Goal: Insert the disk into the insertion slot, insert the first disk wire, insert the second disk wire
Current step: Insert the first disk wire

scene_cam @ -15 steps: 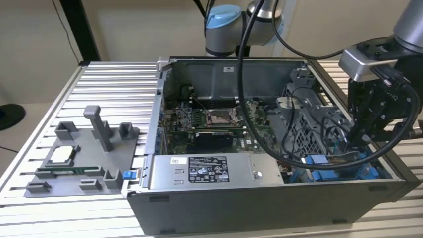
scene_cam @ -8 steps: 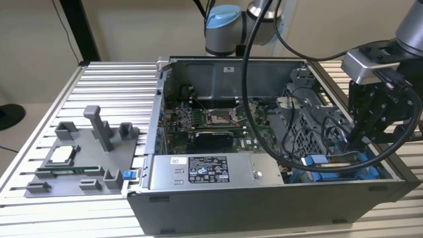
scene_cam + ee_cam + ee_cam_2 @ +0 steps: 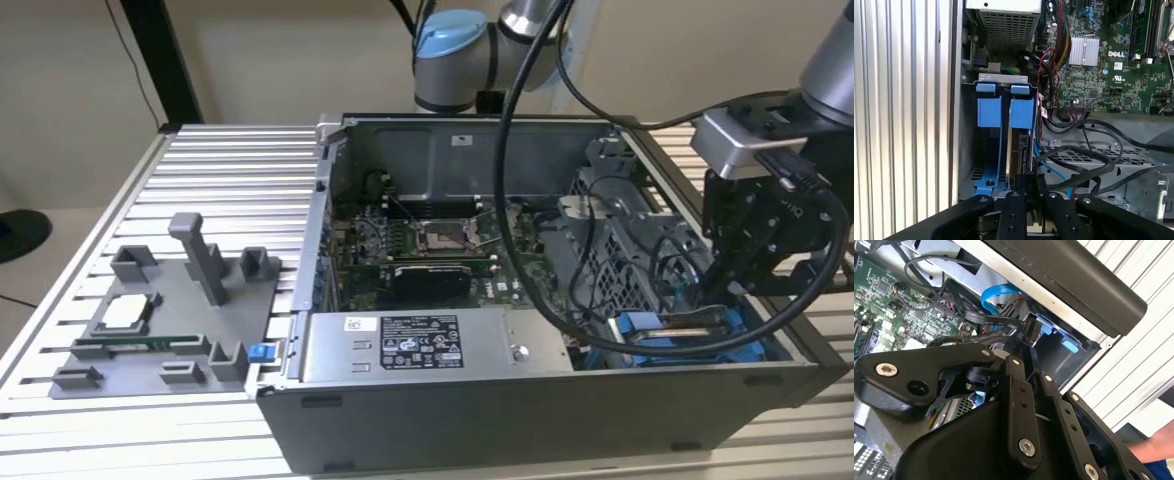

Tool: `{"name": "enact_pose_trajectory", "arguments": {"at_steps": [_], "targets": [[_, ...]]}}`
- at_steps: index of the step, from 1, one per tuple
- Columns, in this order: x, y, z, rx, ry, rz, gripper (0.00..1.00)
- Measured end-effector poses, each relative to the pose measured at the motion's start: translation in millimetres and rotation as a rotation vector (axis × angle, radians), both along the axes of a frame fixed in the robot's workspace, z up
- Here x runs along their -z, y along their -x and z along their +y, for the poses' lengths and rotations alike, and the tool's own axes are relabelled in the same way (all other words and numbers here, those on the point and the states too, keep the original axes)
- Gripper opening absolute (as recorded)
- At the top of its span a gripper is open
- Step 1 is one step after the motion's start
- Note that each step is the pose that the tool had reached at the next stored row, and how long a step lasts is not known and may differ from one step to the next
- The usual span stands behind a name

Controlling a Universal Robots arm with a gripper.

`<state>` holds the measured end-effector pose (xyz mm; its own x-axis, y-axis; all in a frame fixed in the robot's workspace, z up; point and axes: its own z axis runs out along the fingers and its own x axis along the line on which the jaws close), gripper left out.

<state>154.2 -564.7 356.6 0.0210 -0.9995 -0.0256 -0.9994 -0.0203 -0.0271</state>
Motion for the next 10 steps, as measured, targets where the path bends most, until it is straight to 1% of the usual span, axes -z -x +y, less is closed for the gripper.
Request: {"name": "enact_pose_trajectory", "arguments": {"at_steps": [5,10], "targets": [[5.2,-0.2,-0.2,0.024,-0.0040,0.0009,0.00],[9.7,-0.5,-0.8,0.042,-0.0054,0.0015,0.00]]}}
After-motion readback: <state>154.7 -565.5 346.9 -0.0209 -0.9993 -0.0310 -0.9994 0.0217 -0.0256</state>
